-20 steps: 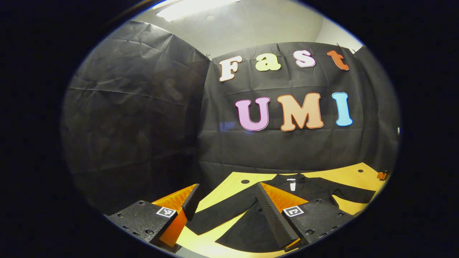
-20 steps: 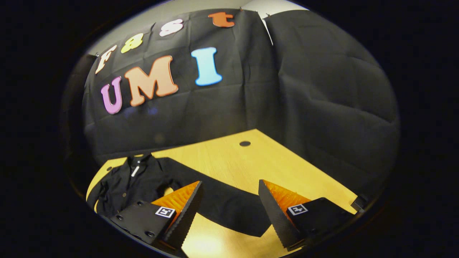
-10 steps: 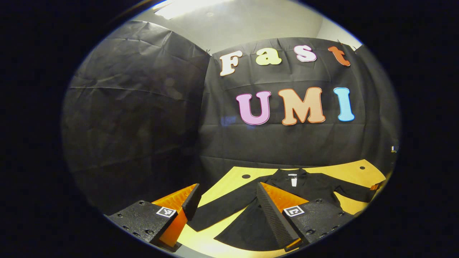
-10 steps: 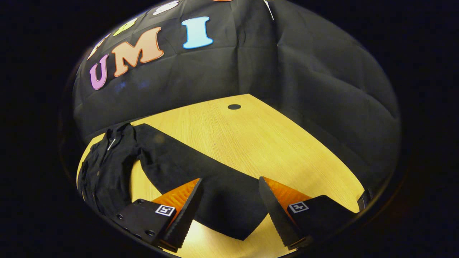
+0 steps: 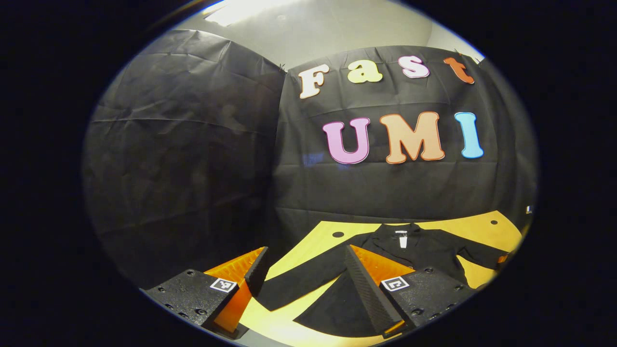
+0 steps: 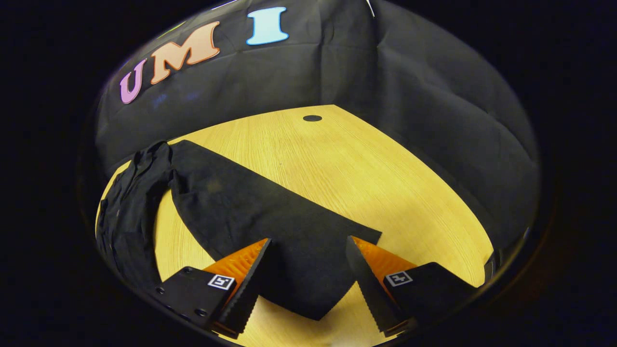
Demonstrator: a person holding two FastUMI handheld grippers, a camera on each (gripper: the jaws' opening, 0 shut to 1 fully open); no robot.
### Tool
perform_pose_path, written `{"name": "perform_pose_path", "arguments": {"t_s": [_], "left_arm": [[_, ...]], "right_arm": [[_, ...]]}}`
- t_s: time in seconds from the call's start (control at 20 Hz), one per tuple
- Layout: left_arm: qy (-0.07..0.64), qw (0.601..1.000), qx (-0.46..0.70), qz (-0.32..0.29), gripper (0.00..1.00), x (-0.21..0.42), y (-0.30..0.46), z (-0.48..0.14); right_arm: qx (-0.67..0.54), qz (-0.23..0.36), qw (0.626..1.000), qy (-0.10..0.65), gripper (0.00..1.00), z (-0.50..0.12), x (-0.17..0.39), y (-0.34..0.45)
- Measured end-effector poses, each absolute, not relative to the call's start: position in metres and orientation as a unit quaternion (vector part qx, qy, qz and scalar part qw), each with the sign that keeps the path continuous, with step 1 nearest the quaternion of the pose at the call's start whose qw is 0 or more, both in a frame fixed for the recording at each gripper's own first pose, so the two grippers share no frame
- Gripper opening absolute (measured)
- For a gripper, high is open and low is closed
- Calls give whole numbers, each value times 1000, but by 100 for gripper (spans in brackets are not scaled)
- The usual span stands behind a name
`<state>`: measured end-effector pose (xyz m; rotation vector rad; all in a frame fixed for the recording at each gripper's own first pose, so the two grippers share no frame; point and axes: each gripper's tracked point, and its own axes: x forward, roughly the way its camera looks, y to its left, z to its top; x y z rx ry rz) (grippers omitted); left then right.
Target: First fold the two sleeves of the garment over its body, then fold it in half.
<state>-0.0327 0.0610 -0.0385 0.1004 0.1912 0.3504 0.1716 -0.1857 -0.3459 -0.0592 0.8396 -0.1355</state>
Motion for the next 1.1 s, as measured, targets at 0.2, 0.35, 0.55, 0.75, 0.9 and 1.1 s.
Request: {"name": "perform_pose_path", "arguments": {"t_s": [0.2,0.35,0.55,0.75,0.9,1.1], "left_arm": [[92,982,42,162,94,-29,54,-42],[90,982,37,160,93,-26,56,-43],[87,984,25,154,94,-28,57,-45],[82,984,24,155,93,-29,59,-43],[80,984,18,156,94,-31,57,-41],[80,983,13,165,93,-37,57,-41]], "right_arm": [[-26,-66,917,394,98,-347,171,-186],[-19,-70,916,395,92,-348,172,-183],[-17,-59,917,395,50,-351,175,-176],[-15,-56,913,405,9,-353,172,-165],[-33,-48,906,419,3,-352,171,-163],[-38,-43,906,420,3,-350,172,-164]]}}
